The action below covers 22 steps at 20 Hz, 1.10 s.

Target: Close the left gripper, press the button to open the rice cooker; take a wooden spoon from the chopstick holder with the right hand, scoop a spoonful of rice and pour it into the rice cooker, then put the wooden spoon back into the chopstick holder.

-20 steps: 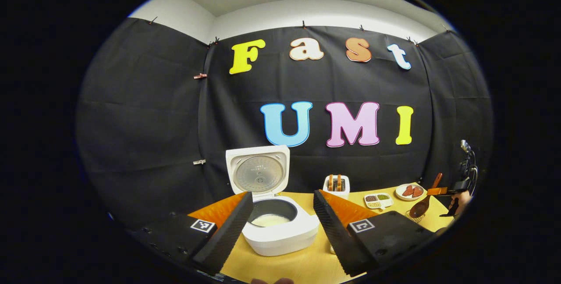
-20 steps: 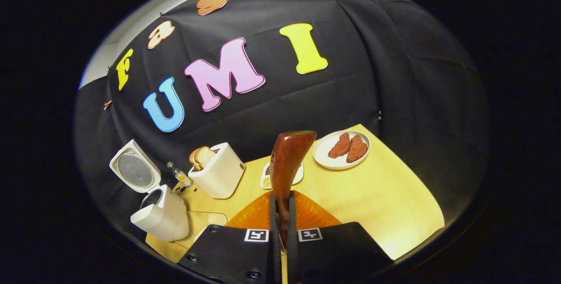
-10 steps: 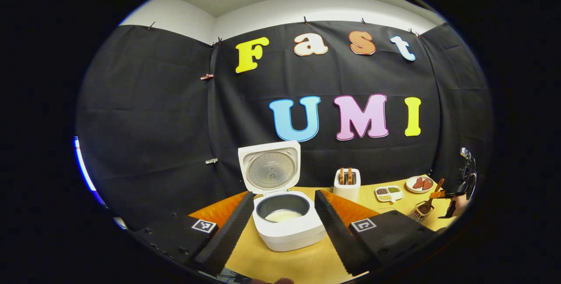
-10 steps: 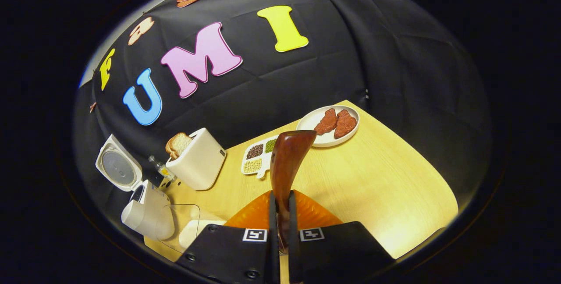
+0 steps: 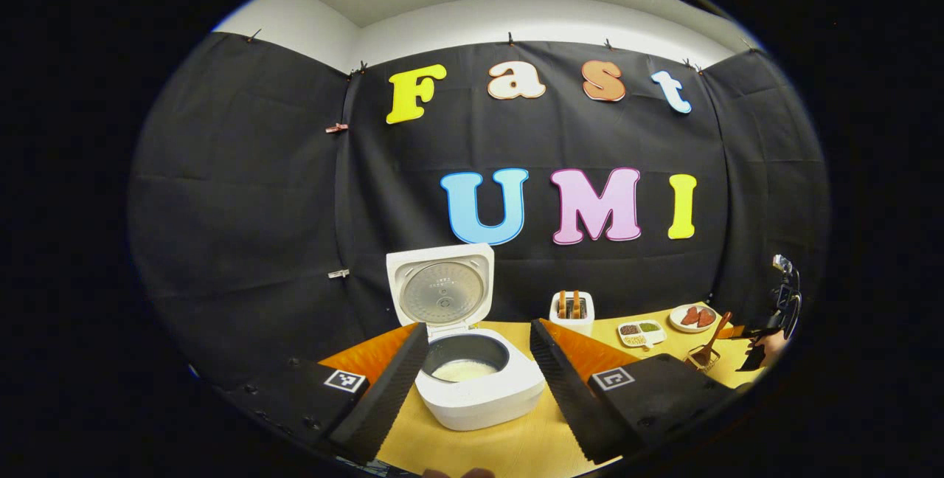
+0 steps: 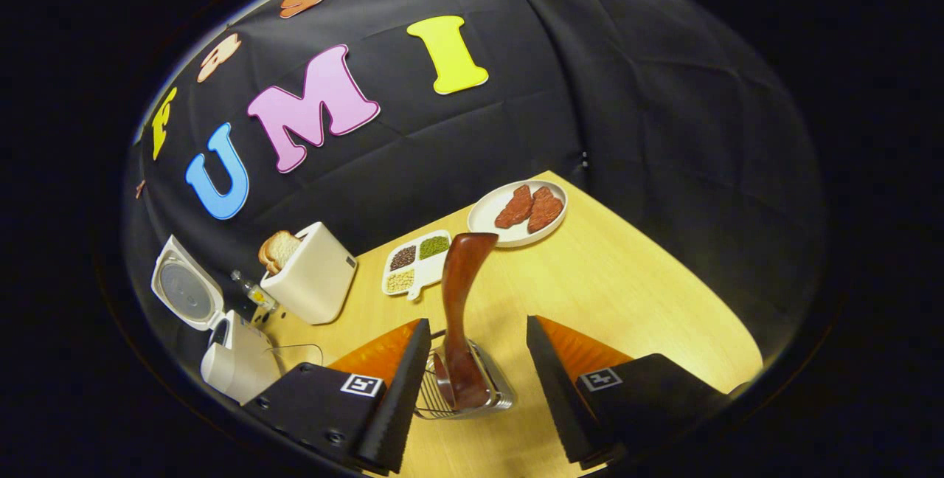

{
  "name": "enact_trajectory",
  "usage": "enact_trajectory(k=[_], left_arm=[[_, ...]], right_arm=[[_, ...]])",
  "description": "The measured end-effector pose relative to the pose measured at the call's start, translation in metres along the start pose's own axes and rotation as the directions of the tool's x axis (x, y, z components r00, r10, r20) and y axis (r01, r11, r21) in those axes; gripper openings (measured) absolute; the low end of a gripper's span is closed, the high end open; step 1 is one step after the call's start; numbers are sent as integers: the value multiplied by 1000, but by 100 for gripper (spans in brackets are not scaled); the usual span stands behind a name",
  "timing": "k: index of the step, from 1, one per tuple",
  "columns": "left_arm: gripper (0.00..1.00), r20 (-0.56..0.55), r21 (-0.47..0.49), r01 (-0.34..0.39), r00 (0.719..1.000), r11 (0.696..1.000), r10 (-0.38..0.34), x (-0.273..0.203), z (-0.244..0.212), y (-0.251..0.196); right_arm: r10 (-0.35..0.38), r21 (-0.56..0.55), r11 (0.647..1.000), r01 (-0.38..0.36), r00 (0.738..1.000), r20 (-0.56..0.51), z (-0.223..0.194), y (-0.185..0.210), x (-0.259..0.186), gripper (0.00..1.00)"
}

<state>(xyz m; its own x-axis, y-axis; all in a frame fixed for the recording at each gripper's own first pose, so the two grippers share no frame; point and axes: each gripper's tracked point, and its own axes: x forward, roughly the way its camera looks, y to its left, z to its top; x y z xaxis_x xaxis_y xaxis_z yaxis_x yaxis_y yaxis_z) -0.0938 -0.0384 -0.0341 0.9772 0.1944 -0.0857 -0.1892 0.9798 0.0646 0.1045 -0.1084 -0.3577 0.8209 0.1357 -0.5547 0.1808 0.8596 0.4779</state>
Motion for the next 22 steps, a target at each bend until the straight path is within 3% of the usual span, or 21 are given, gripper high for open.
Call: enact_trajectory(k=[1,2,12,18,22], left_arm=[[95,4,1,8,1000,1000,-8,2,2,3],[95,9,2,17,1000,1000,-17,4,1,6],[95,77,18,88,993,996,-89,56,33,28],[95,143,-22,112,984,994,-107,115,68,39],[95,194,5,104,976,995,-103,159,95,47]], right_arm=[[-7,-10,1000,7,1000,18,3,0,-7,97],[-14,-14,1000,15,999,34,8,0,-19,99],[-22,-119,992,43,985,172,48,11,-114,98],[-10,-139,990,36,984,179,38,37,-141,98],[-4,-156,987,34,983,186,34,56,-152,98]])
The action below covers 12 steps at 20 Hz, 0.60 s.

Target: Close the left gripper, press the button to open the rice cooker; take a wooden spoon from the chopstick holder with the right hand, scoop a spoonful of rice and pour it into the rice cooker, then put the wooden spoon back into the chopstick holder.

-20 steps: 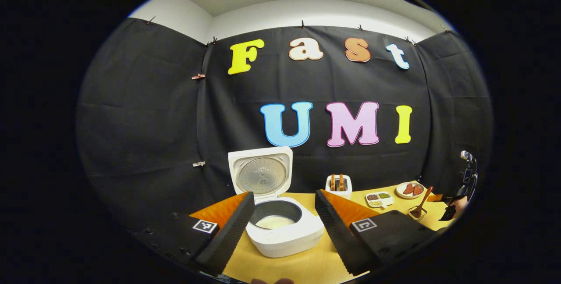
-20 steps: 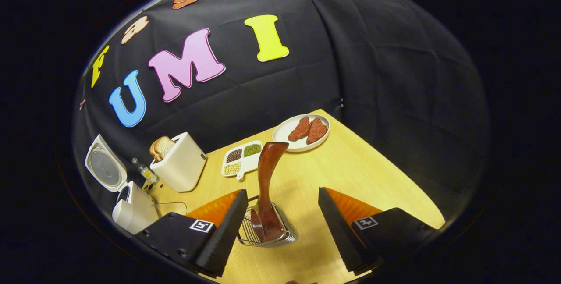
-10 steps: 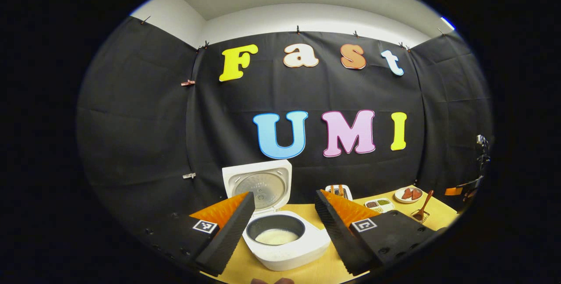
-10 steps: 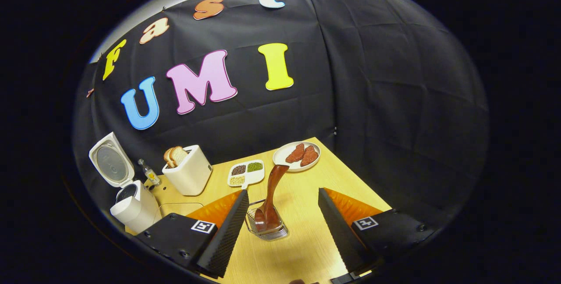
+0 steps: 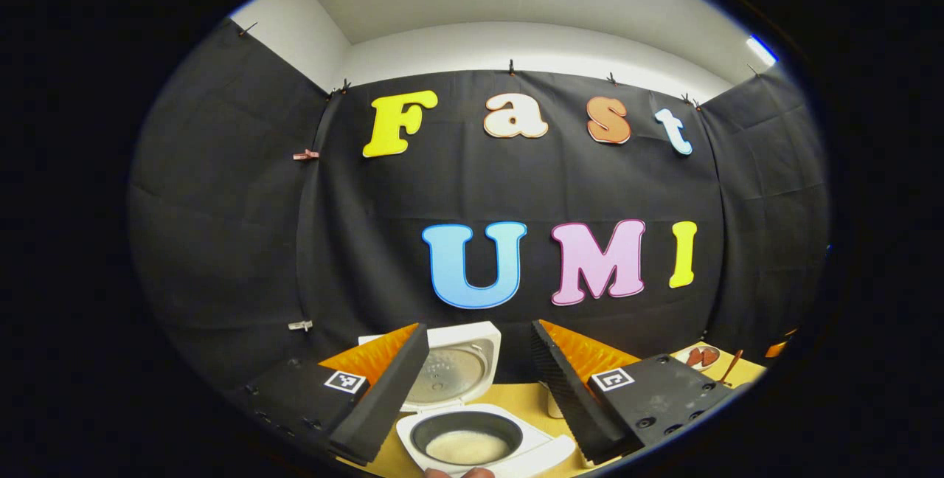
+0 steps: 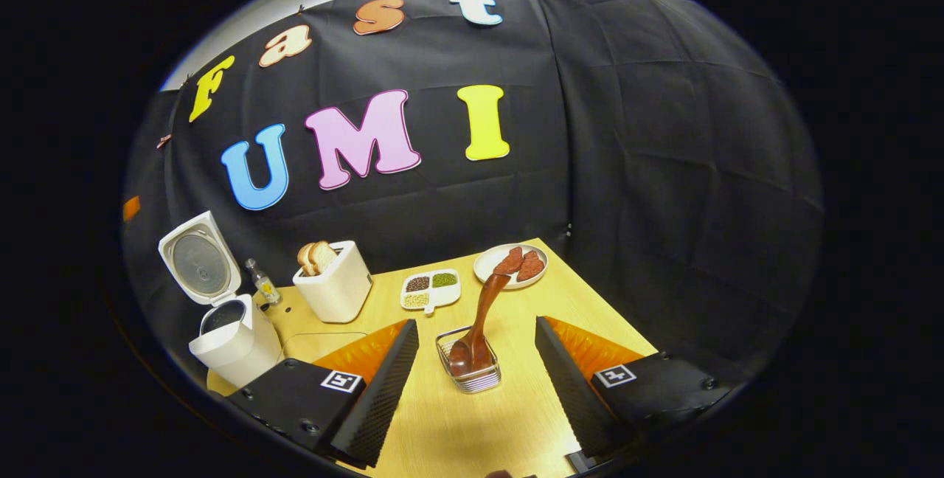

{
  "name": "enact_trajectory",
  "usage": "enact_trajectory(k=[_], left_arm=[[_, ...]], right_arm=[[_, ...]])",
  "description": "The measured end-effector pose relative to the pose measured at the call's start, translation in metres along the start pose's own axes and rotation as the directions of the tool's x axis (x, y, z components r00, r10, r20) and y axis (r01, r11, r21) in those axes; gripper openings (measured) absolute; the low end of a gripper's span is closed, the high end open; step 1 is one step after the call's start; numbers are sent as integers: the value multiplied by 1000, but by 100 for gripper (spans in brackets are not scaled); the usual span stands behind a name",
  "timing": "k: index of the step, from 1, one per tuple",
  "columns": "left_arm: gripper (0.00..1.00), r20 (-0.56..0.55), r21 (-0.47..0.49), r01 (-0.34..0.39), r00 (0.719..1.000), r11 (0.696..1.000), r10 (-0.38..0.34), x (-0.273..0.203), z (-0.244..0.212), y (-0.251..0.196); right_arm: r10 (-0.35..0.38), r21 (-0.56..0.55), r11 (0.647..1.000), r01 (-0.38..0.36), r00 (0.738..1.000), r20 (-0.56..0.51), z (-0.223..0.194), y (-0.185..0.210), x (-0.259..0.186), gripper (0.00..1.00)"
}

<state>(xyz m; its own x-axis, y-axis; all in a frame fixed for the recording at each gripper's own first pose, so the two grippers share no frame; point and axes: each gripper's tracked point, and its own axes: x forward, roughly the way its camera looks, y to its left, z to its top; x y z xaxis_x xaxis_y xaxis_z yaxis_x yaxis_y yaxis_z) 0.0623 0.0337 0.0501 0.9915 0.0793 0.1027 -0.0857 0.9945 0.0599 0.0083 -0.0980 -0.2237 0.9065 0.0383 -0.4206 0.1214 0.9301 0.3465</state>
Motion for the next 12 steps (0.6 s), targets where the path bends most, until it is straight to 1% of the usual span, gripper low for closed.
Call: enact_trajectory(k=[2,5,7,12], left_arm=[[95,9,14,-6,1000,1000,6,24,4,8],[95,13,18,-37,999,999,36,60,4,26],[95,-4,15,-58,998,998,58,86,-6,40],[95,-44,-29,-111,993,993,109,152,-33,73]], right_arm=[[-10,-27,1000,11,1000,16,4,3,-5,98],[-36,-55,998,37,999,31,9,5,-12,98],[-50,-51,997,52,998,41,13,5,-18,98],[-113,-57,992,116,992,53,10,0,-35,98]])
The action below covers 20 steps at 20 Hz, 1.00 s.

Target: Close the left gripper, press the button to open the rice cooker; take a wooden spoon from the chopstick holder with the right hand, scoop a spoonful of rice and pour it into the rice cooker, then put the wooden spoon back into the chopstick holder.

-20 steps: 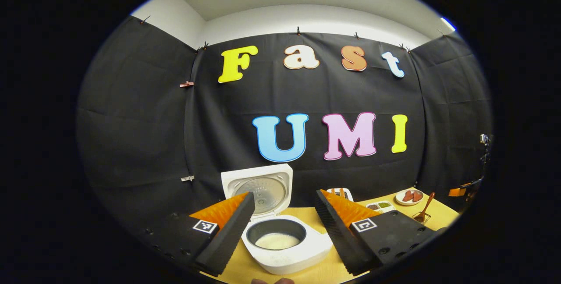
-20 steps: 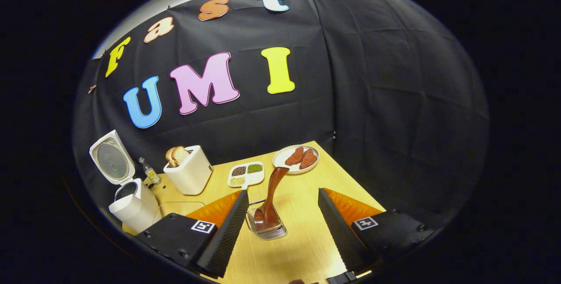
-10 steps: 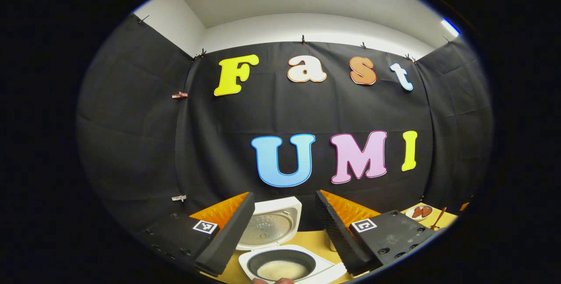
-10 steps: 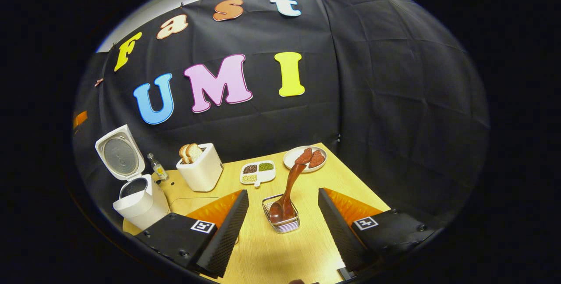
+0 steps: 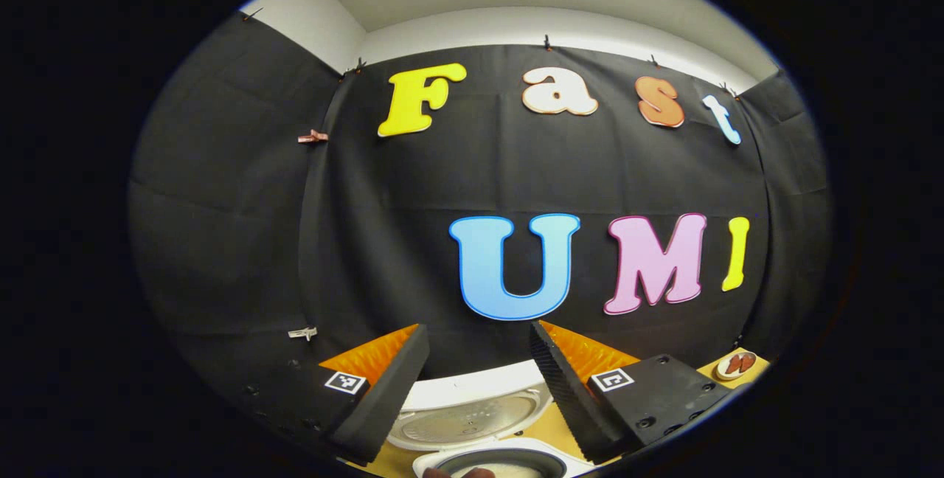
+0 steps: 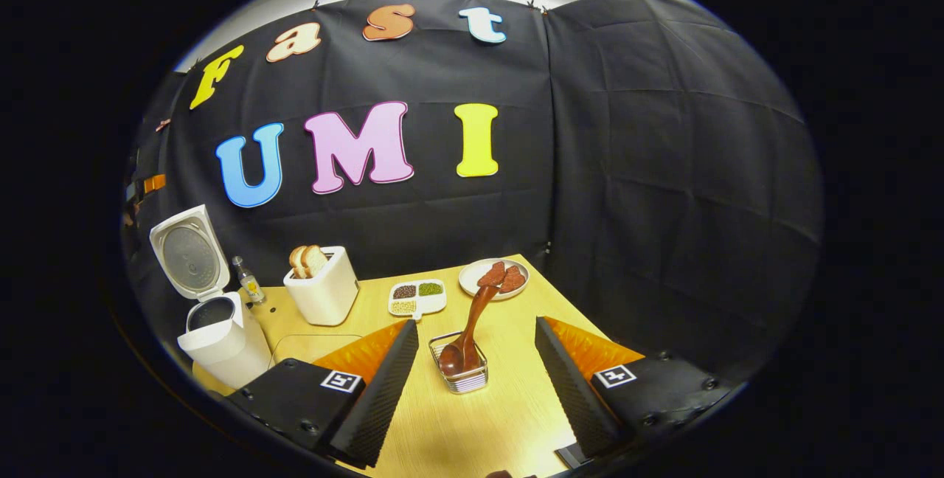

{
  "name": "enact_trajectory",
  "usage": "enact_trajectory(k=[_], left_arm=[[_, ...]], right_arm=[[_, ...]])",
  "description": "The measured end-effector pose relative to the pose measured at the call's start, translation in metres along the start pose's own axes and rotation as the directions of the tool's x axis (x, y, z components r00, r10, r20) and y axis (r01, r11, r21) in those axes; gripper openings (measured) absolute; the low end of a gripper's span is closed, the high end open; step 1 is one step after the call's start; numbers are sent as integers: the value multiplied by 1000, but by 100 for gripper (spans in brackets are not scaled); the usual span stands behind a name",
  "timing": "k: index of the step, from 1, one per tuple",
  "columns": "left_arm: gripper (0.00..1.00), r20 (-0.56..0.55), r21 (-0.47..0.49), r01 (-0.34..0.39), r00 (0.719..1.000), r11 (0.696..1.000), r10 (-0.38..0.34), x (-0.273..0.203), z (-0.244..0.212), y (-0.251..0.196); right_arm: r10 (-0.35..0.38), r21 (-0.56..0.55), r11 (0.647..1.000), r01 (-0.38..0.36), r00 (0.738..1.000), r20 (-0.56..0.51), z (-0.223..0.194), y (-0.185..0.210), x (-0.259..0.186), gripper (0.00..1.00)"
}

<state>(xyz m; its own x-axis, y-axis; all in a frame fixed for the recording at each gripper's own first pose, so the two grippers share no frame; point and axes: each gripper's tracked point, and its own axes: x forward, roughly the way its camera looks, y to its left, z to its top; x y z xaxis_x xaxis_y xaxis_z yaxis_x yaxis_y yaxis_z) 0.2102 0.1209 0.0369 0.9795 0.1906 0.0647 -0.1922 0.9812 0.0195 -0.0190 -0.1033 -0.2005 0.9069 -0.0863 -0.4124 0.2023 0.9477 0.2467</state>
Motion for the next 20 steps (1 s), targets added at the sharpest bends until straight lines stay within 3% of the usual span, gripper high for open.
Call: enact_trajectory(k=[3,9,20], left_arm=[[95,-40,21,-31,999,999,32,35,-23,12],[95,-163,55,-59,984,997,67,71,-73,20],[98,-272,-27,-35,962,999,26,15,-93,-6]], right_arm=[[-29,4,1000,29,1000,-2,-4,-1,-15,98],[-18,24,1000,17,999,33,4,11,-48,98],[31,41,999,-33,998,59,27,23,-67,98]])
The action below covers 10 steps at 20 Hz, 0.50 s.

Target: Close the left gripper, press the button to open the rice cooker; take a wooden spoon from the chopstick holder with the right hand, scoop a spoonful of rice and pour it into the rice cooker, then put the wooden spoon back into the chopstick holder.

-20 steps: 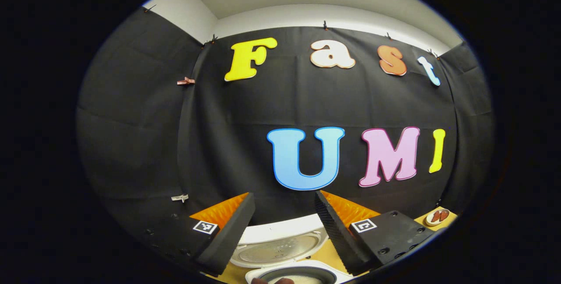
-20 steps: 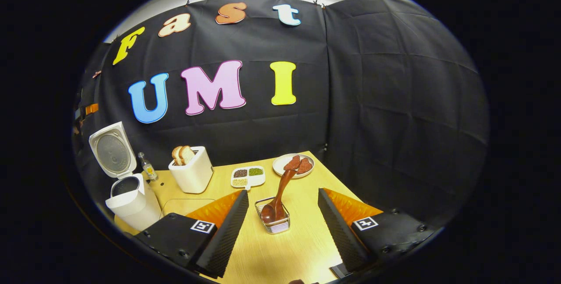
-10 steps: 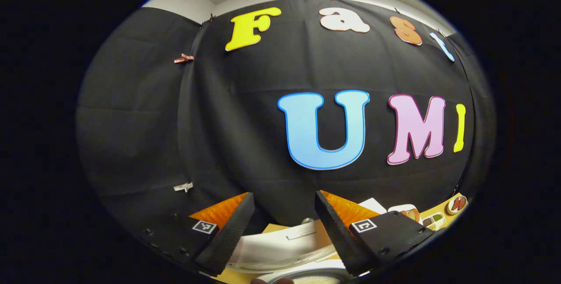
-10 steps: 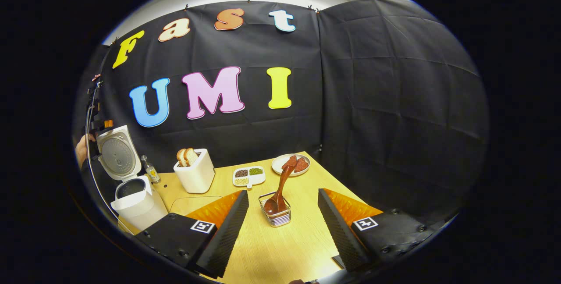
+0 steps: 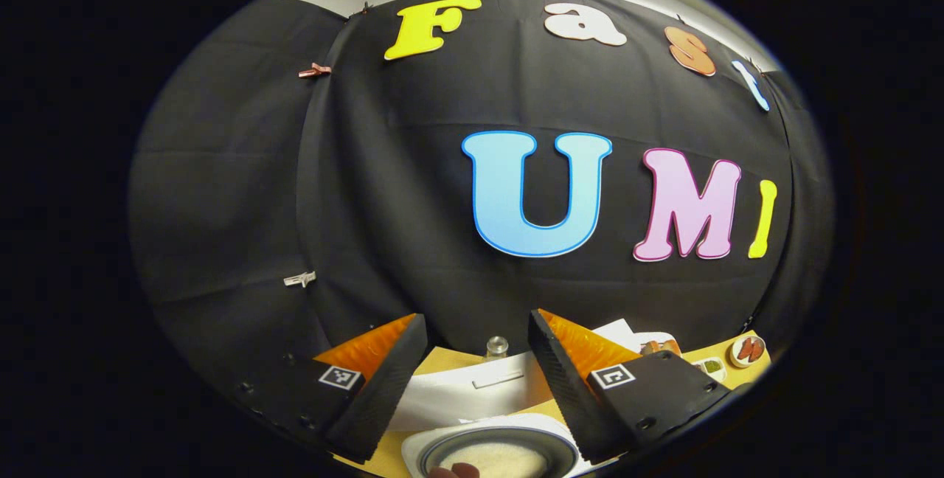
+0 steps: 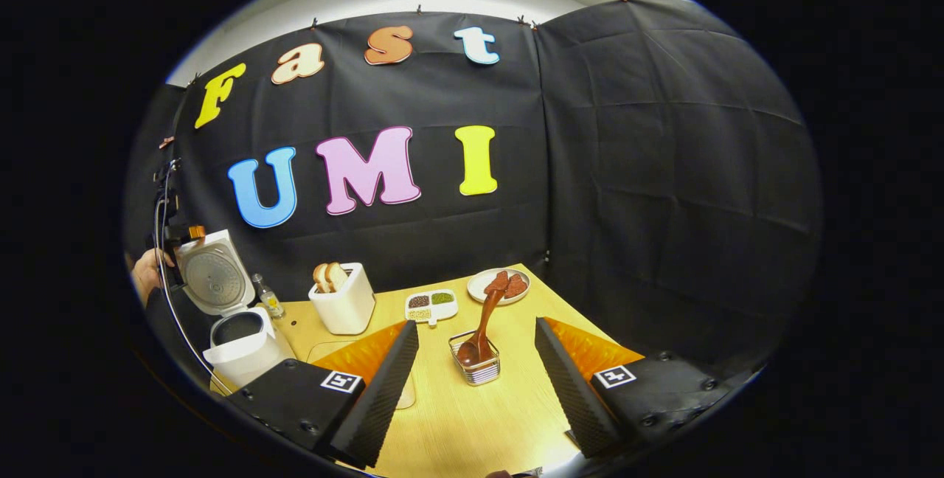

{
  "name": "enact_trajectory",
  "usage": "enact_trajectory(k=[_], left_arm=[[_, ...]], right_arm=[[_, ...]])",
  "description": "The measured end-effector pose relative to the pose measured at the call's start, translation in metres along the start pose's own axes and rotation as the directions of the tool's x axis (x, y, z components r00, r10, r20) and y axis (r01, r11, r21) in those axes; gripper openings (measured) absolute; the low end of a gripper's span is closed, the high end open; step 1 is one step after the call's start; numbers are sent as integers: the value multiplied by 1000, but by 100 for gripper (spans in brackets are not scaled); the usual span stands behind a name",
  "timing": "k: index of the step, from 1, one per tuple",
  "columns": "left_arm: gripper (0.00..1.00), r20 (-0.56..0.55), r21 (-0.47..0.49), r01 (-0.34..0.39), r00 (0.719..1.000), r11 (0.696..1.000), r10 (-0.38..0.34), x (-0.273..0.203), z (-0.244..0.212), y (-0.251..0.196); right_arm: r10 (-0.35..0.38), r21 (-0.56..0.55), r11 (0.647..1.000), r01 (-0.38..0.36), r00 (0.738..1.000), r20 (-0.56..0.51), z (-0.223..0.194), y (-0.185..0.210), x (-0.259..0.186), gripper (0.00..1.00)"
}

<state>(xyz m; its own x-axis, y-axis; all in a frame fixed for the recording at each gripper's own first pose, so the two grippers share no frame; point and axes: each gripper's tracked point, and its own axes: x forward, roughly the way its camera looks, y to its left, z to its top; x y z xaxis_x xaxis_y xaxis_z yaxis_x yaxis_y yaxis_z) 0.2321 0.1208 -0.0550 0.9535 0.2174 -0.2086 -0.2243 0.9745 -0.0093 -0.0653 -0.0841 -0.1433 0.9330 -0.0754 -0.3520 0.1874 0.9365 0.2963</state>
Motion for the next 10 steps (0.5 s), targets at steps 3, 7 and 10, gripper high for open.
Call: enact_trajectory(k=[3,7,10], left_arm=[[97,-32,-18,28,999,999,-29,-25,-15,-10],[97,-67,-30,46,997,998,-48,-58,-47,-26],[97,-119,-26,12,993,1000,-15,-79,-79,-27]], right_arm=[[33,-10,999,-33,999,-11,1,7,-2,98],[68,-31,997,-69,997,-27,2,14,-5,98],[82,-32,996,-83,996,-29,5,15,-7,98]])
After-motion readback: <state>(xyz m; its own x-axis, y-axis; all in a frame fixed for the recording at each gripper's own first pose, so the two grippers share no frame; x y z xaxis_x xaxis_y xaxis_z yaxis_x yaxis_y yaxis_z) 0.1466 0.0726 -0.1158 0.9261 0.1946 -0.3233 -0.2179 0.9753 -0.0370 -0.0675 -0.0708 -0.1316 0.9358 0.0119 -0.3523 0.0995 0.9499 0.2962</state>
